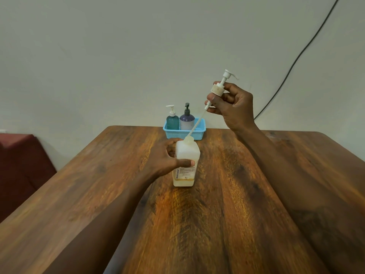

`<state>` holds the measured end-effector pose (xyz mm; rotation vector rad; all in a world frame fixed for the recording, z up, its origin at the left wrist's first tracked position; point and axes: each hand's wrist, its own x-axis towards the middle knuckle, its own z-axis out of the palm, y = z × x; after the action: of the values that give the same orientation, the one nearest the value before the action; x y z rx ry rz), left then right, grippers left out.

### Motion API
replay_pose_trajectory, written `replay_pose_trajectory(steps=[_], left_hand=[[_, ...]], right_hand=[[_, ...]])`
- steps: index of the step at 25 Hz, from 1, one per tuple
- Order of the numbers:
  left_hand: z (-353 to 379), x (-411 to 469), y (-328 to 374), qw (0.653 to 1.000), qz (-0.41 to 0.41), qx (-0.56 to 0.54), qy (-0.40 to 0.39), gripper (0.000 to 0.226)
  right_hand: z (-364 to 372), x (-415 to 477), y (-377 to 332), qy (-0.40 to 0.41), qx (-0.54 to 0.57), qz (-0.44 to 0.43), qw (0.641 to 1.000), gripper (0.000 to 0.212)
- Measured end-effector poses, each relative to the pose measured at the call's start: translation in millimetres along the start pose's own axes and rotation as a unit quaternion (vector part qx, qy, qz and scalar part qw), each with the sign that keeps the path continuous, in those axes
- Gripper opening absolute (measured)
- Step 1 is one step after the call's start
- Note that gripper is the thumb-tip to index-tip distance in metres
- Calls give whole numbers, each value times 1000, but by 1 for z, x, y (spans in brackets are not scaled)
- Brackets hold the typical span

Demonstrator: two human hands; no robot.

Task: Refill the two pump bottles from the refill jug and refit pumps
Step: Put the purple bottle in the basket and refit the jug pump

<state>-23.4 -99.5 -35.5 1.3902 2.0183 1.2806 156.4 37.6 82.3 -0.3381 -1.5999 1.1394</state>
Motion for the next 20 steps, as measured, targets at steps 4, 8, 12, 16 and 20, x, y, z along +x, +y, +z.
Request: replay_pose_trajectory(steps=[4,8,12,16,20], left_hand=[[-5,-2,-2,1000,11,-12,6,87],[-6,-4,-3,1000,15,-15,4,80],[-4,-5,4,999,38,-20,4,81],[-3,-4,14,997,59,-40,20,84],[-2,-4,20,996,74,-33,26,94]], right_hand=[[-2,0,1,16,15,-8,1000,36],[-3,2,4,13,3,-13,1000,38],[1,-1,13,-44,-42,-2,998,41],[6,-11,22,-117,-72,16,990,42],[5,-15,29,-214,-109,31,970,41]])
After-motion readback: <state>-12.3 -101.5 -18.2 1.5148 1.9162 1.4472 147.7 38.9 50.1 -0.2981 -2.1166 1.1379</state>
